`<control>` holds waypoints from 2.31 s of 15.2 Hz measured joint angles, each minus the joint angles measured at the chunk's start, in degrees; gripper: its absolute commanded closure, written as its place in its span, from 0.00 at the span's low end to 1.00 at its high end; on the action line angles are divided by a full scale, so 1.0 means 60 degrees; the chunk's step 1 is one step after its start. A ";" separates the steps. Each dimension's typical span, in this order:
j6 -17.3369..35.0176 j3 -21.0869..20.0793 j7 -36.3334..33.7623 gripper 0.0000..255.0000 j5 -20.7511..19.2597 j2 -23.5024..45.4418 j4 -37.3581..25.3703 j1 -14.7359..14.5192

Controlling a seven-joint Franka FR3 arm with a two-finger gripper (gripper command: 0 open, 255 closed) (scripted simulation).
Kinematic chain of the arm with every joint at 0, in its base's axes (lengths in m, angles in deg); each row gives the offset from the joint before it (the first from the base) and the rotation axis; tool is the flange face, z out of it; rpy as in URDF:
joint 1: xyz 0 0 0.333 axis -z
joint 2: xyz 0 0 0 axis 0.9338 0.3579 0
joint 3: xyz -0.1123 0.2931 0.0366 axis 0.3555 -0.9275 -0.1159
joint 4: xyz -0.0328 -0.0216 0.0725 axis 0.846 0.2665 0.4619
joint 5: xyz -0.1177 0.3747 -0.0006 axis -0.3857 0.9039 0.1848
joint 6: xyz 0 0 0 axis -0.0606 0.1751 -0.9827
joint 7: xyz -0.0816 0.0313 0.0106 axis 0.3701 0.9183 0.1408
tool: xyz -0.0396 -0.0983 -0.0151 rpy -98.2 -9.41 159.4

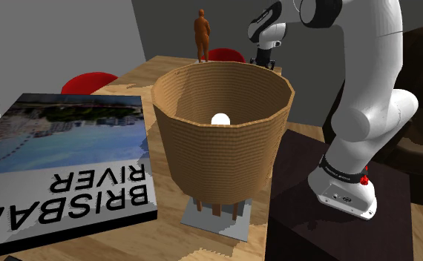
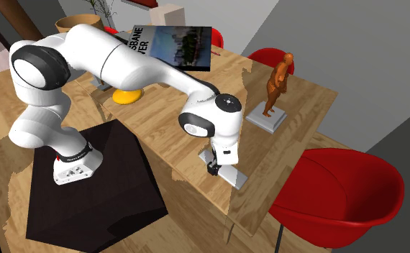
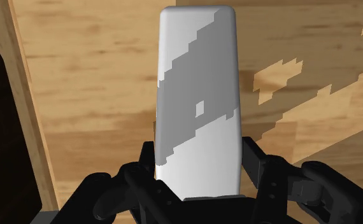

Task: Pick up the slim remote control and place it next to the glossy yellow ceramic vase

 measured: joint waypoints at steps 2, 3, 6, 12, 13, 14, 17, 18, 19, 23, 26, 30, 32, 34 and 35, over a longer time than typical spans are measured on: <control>0.0000 0.0000 0.0000 1.00 0.0000 0.0000 0.0000 0.0000; 0.0000 0.0000 0.0000 1.00 0.0000 0.0000 0.0000 0.0000; 0.0000 0.0000 0.0000 1.00 0.0000 0.0000 0.0000 0.0000; -0.0420 0.0042 -0.0044 1.00 -0.0073 -0.0196 -0.0232 -0.0012; -0.0518 0.0052 -0.0067 1.00 -0.0097 -0.0264 -0.0263 -0.0026; -0.0631 0.0062 -0.0082 1.00 -0.0116 -0.0316 -0.0325 -0.0033; -0.0931 0.0088 -0.0112 1.00 -0.0167 -0.0459 -0.0490 -0.0042; -0.1016 0.0097 -0.0127 1.00 -0.0186 -0.0520 -0.0515 -0.0051; -0.1139 0.0106 -0.0130 1.00 -0.0199 -0.0551 -0.0610 -0.0045; -0.1591 0.0136 -0.0161 1.00 -0.0255 -0.0697 -0.0921 -0.0042; -0.1934 0.0153 -0.0202 1.00 -0.0297 -0.0797 -0.1170 -0.0051; -0.2410 0.0175 -0.0241 1.00 -0.0345 -0.0927 -0.1522 -0.0050; -0.2662 0.0189 -0.0216 1.00 -0.0343 -0.0905 -0.1795 -0.0006; -0.2847 0.0193 -0.0245 1.00 -0.0364 -0.0962 -0.1924 -0.0018; -0.2814 0.0192 -0.0326 1.00 -0.0423 -0.1168 -0.1695 -0.0107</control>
